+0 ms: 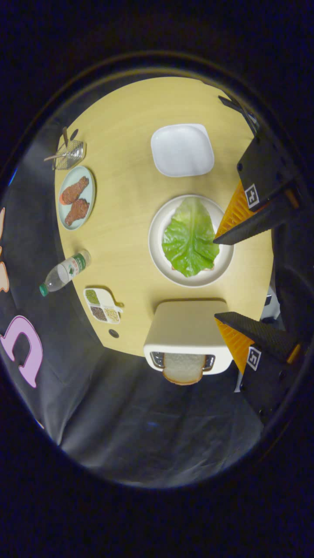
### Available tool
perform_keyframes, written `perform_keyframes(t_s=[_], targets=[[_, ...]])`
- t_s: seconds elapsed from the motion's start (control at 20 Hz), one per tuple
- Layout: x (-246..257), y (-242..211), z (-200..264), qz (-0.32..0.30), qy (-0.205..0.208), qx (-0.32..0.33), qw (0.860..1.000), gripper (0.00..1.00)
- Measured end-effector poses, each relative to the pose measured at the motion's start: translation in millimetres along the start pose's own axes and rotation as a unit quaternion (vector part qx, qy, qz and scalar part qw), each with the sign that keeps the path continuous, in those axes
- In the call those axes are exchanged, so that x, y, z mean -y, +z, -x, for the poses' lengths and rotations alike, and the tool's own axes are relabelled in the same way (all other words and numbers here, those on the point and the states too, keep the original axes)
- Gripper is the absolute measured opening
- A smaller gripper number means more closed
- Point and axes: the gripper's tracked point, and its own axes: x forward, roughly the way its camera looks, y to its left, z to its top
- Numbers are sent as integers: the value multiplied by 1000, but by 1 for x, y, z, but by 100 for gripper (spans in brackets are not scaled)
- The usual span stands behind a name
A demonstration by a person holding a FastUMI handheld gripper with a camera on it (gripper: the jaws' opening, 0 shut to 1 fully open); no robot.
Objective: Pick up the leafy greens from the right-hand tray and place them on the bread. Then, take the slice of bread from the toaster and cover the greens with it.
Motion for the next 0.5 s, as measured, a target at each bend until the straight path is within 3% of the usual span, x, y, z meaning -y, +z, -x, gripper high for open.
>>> perform_keyframes(t_s=[0.5], targets=[[-141, 30, -27, 29, 45, -34, 998, 97]])
